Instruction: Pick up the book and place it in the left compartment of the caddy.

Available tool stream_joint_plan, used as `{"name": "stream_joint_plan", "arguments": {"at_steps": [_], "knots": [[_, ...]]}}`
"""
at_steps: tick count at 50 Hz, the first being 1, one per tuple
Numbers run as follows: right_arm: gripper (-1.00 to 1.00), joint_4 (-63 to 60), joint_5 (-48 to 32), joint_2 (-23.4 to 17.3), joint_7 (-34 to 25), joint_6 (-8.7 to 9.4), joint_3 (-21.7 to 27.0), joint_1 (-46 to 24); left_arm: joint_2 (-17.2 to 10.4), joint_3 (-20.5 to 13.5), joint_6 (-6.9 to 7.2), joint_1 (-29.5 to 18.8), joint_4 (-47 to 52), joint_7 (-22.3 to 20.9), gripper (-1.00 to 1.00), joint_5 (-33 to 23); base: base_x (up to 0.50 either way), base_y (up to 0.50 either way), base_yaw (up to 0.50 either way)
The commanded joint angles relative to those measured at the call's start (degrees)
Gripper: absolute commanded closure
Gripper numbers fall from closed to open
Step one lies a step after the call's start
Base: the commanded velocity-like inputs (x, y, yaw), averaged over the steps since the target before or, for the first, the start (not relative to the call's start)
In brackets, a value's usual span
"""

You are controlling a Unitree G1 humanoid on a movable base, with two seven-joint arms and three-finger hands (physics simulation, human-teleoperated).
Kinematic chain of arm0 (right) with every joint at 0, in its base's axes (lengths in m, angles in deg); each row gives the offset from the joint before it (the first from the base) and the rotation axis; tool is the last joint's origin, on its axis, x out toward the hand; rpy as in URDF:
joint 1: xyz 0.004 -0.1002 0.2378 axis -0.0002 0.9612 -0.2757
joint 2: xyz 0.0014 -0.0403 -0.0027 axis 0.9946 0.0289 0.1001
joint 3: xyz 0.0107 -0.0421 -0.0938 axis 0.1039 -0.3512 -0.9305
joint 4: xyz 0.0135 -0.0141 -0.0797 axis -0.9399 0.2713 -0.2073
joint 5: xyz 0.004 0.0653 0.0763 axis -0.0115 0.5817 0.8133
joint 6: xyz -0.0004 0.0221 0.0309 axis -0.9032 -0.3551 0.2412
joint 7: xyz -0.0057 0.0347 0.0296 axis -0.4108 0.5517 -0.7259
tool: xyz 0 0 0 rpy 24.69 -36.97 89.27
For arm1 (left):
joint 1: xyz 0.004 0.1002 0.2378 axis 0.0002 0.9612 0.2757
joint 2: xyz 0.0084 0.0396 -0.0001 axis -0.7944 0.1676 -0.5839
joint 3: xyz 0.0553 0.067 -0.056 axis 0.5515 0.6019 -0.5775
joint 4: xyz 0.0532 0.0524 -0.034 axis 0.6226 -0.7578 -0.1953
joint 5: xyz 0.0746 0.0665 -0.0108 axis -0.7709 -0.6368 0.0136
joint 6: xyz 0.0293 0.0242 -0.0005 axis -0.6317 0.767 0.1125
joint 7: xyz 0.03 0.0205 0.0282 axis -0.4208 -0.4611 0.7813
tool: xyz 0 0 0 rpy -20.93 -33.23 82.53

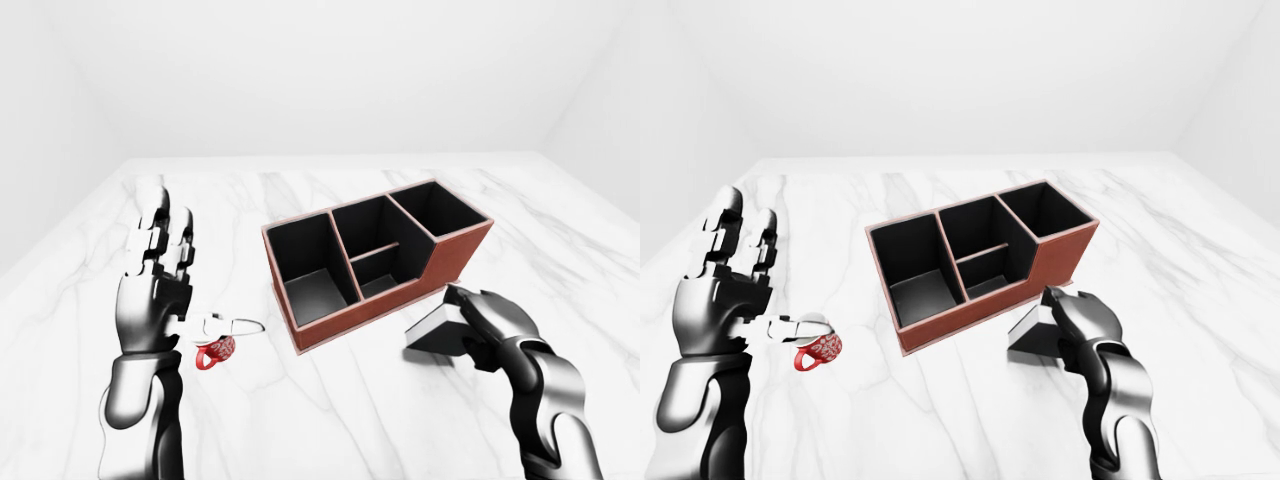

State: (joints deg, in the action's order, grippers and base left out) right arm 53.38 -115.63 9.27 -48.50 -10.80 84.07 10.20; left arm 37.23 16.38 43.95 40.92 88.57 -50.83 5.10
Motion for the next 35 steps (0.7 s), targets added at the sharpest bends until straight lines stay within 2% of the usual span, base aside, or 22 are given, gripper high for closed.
{"name": "stream_joint_plan", "arguments": {"at_steps": [1,19,35], "knots": [[1.00,-6.2,-0.2,2.1,0.0,0.05,-1.5,-0.1,-0.2,-0.3,0.00,-0.2,0.2,-1.3,-1.00,1.7,0.00,0.00,0.00],[1.00,-11.6,-0.9,3.3,0.0,0.46,-4.7,-2.4,-0.3,-0.7,0.00,-0.1,-0.1,-1.9,-1.00,2.9,0.00,0.00,0.00],[1.00,-12.8,-3.5,4.3,0.0,0.46,-8.6,-9.3,-0.5,-1.3,0.00,0.1,0.0,-2.7,-1.00,4.3,0.00,0.00,0.00]]}}
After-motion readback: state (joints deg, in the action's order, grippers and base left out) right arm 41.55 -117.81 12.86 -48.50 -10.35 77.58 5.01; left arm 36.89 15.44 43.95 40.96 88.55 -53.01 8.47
